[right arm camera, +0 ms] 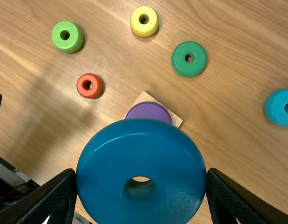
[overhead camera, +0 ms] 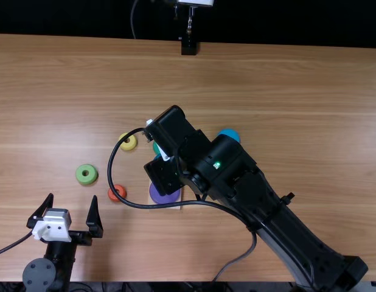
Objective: Build the Hanoi tower: stack the rings onto the peg from bottom to top in this color order: purple, dark blue, light blue, dark green, light green, yellow, orange.
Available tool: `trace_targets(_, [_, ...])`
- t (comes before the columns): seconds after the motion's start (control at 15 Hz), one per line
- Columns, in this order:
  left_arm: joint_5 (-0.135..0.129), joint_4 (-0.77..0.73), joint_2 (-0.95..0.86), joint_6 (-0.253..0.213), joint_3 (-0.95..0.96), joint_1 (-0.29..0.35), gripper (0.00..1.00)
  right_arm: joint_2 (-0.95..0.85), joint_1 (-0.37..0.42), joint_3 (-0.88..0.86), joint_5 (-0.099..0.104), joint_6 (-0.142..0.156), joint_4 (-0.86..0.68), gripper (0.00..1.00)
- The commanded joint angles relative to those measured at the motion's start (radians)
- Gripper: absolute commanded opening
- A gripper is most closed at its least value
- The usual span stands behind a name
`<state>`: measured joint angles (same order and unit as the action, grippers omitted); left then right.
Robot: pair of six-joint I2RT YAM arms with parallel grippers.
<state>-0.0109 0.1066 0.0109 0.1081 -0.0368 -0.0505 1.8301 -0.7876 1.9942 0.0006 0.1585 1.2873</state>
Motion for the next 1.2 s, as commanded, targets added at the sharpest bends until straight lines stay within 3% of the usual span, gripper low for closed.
trace_targets(0.0, [0.000,0.004,-0.011,-0.007,0.037,0.012,1.00,0.044,-0.006,0.018,0.010,0.000,-0.001,0.00])
trace_targets(0.6, [0.000,0.004,-0.011,-0.007,0.037,0.012,1.00,0.084,-0.007,0.020,0.014,0.002,-0.001,0.00])
trace_targets(0.73, [0.000,0.004,-0.011,-0.007,0.037,0.012,1.00,0.084,-0.009,0.018,0.020,0.007,0.000,0.74])
trace_targets(0.8, [0.000,0.004,-0.011,-0.007,0.037,0.012,1.00,0.084,-0.009,0.017,0.022,0.005,0.002,1.00])
trace_targets(0.87, [0.000,0.004,-0.011,-0.007,0.037,0.012,1.00,0.084,-0.009,0.018,0.034,0.003,0.000,1.00])
trace_targets(1.0, [0.000,0.004,-0.011,-0.007,0.037,0.012,1.00,0.084,-0.004,0.026,0.090,0.009,-0.011,1.00])
trace_targets(1.13, [0.000,0.004,-0.011,-0.007,0.037,0.012,1.00,0.083,-0.004,0.025,0.101,0.011,-0.049,1.00])
